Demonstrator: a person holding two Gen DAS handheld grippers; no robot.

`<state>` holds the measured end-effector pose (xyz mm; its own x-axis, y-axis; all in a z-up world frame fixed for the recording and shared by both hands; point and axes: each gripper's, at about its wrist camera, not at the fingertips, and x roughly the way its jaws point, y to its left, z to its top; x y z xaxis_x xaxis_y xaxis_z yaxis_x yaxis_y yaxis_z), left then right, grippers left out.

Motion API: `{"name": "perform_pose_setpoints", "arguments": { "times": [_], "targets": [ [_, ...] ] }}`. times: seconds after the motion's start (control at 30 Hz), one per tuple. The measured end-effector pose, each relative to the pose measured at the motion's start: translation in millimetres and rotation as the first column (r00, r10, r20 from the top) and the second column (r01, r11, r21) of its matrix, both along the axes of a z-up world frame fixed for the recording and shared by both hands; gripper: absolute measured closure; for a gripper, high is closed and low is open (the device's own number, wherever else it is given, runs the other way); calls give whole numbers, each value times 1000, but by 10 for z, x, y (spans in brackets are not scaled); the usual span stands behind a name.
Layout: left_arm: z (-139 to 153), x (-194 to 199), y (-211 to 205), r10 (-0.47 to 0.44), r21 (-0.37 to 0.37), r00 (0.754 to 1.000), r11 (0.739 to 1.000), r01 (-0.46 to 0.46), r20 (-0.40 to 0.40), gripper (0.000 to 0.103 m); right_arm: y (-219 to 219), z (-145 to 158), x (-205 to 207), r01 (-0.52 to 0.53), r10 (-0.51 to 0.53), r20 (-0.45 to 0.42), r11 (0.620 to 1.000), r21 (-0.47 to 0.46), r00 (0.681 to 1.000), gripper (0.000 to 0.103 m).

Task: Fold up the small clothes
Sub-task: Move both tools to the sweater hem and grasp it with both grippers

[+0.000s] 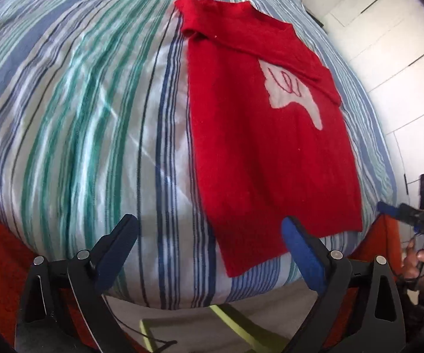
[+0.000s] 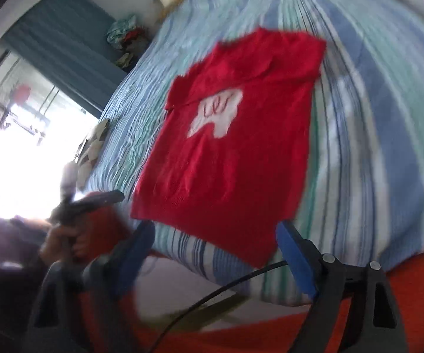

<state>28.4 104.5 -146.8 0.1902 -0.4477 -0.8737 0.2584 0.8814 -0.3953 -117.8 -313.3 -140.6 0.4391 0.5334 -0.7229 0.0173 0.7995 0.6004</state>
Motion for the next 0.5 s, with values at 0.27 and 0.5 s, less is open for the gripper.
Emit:
{"name": "perform_pose_setpoints", "arguments": {
  "times": [0.27, 0.5],
  "targets": [
    [-191, -39, -193, -102, -5, 993, 995, 101, -52, 39, 72, -778, 186, 57, -38, -279, 997, 60, 960, 47],
    [-182, -40, -45, -78, -34, 992, 997, 75, -96, 60, -123, -712, 88, 136, -99, -299, 985, 107, 949, 51]
  ]
}}
